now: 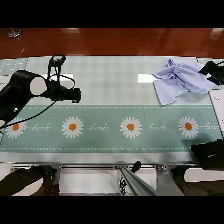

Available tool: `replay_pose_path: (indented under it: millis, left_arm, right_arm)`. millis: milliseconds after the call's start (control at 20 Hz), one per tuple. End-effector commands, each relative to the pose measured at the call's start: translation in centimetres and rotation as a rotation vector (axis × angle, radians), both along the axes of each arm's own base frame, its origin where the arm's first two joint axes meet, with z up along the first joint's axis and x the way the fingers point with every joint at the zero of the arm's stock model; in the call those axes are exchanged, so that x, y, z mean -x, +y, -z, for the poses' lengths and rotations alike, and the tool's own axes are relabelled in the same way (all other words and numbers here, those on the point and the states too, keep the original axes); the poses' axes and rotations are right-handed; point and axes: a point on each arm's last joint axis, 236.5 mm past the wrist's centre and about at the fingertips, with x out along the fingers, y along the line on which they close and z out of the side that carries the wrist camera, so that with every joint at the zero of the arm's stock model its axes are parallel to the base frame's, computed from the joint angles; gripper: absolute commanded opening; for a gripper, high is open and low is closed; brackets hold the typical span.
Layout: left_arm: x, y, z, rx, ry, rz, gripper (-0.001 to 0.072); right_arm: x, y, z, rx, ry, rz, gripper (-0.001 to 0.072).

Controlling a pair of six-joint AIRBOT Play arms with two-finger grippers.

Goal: Fold the shirts.

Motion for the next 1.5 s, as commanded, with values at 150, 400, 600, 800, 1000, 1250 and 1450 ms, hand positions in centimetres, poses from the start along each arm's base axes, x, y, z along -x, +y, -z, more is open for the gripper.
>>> replay_pose_path:
  millis: [150, 400, 600, 800, 1000, 1250, 1450]
  left_arm:
    - [-0.4, -0.1, -0.2, 0.006, -0.016, 0.000, 0.0701]
    - [-0.4, -0.2, -0.2, 0.007, -0.017, 0.000, 0.0701]
    - [-0.4, -0.1, -0.2, 0.007, -0.018, -0.001, 0.0701]
    - [-0.4, -0.1, -0.2, 0.006, -0.018, 0.000, 0.0701]
    - [-1.2, -0.5, -0.4, 0.019, -0.051, -0.001, 0.0701]
    - [-1.6, -0.6, -0.8, 0.027, -0.070, -0.002, 0.0701]
    - [-0.7, -0.9, -4.4, 0.038, -0.026, 0.004, 0.0682]
  right_arm:
    - [4.0, -4.3, 4.6, 0.155, 0.291, -0.020, 0.0615]
    - [4.2, -4.2, 6.4, 0.077, 0.305, 0.000, 0.0615]
    - [1.0, 0.0, 9.2, -0.169, 0.218, 0.028, 0.0614]
    - [-2.9, 1.7, 8.8, -0.288, 0.073, 0.092, 0.0531]
    - [-4.0, 3.2, 7.9, -0.324, 0.039, 0.082, 0.0018]
    - [-4.4, 8.0, -1.6, -0.207, -0.091, -0.224, 0.0017]
    - [-2.6, 14.6, -19.4, -0.079, -0.409, -0.410, 0.0017]
